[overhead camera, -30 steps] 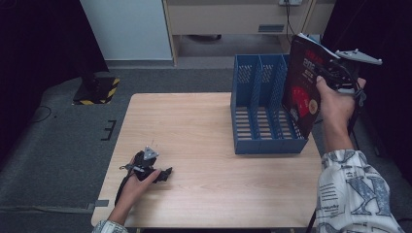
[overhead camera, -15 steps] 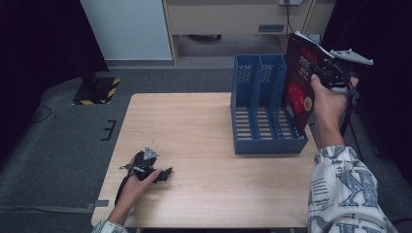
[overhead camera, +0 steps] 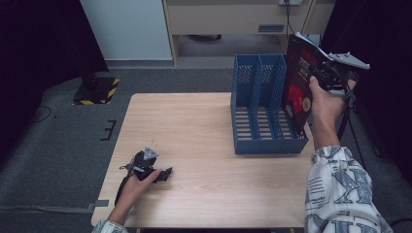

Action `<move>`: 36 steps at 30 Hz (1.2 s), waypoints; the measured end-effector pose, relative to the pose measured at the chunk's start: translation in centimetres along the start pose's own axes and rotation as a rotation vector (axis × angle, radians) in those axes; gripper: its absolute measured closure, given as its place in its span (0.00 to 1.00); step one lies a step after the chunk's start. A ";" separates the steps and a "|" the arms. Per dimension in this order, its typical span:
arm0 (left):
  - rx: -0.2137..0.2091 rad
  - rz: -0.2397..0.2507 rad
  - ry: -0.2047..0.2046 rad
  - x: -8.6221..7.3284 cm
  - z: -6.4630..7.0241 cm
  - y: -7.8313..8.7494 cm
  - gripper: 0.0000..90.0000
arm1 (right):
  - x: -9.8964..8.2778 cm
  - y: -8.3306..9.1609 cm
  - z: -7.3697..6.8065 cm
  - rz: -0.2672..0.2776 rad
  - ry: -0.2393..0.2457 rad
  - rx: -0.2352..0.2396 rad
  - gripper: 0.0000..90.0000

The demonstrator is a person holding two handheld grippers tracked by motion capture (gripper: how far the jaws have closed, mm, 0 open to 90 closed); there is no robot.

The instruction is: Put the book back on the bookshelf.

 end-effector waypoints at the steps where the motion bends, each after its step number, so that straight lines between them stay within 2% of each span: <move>1: 0.000 0.000 0.000 0.0 0.0 0.0 0.00 | 0.0 -0.3 0.0 0.004 0.005 -0.005 0.97; 12: 0.000 0.000 -0.001 0.0 0.0 0.0 0.00 | -0.9 -1.9 -0.6 0.027 -0.005 -0.001 0.97; 21: 0.000 -0.004 -0.002 0.0 0.0 0.0 0.00 | -2.5 -2.9 0.0 0.043 -0.019 -0.013 0.97; 30: -0.001 -0.003 -0.004 0.0 0.0 0.0 0.00 | -3.4 -3.3 0.3 0.070 -0.024 -0.023 0.97; 36: -0.002 -0.004 -0.005 0.0 0.0 0.0 0.00 | -4.1 -3.5 -0.1 0.079 -0.002 -0.027 0.97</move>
Point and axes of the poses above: each handheld gripper's, and its own axes: y roughly backward along the jaws, x roughly out of its top, z roughly to its right, the point moved 10 cm from there along -y, roughly forward along the jaws, and after that the axes turned 15 degrees about -z, right-handed, at the moved point
